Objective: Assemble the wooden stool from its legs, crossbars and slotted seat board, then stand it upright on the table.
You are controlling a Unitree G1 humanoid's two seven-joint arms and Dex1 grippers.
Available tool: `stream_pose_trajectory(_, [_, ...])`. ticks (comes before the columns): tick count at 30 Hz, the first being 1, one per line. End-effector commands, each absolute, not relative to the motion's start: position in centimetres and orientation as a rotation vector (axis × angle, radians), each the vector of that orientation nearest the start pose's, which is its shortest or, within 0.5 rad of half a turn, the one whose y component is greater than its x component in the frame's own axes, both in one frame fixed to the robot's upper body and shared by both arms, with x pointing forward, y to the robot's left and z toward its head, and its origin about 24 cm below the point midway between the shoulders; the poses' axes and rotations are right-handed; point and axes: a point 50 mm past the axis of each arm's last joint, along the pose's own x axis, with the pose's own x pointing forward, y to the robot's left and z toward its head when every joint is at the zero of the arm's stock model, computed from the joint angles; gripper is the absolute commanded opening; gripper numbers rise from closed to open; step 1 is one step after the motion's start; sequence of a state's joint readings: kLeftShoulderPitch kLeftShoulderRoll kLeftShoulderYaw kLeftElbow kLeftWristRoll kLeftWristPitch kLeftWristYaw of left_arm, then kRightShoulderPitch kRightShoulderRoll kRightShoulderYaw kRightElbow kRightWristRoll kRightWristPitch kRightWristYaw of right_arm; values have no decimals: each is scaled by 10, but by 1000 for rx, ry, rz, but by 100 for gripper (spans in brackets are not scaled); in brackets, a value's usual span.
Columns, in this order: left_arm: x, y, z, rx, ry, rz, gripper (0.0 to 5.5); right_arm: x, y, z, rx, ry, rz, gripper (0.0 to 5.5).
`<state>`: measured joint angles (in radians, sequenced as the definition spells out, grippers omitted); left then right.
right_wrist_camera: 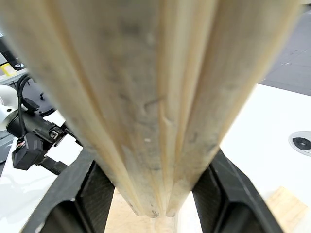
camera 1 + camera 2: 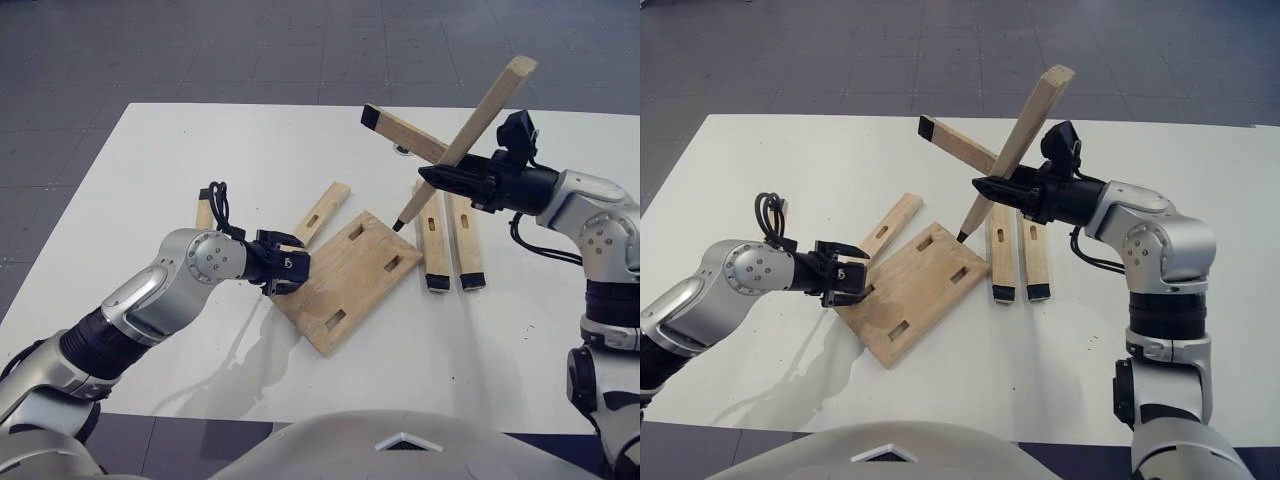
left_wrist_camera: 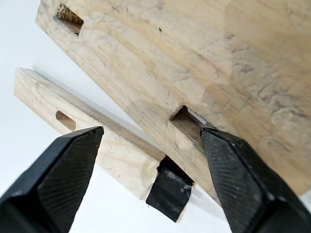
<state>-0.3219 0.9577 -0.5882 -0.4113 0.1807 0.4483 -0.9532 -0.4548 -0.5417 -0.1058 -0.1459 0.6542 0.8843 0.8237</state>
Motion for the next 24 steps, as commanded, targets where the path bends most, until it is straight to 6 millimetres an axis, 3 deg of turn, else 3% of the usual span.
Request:
stream_pose_trajectory(1, [223, 157, 87, 1109, 532, -1224, 372, 274, -171, 169, 180, 223, 996, 205])
stream_pose_trajectory(5, [222, 157, 88, 1112, 536, -1223, 372, 263, -164, 142, 198, 332, 1023, 205])
stream_pose_trajectory(12, [222, 157, 89, 1121, 529, -1227, 372, 271, -166, 103, 165, 440, 1019, 205])
stream_pose_trajectory(17, [222, 159, 89, 1131, 532, -1235, 372, 290, -164, 104, 117, 412, 1032, 204])
stream_pose_trajectory(24, [223, 160, 89, 1131, 533, -1235, 372, 293, -170, 102, 17, 419, 1057, 204])
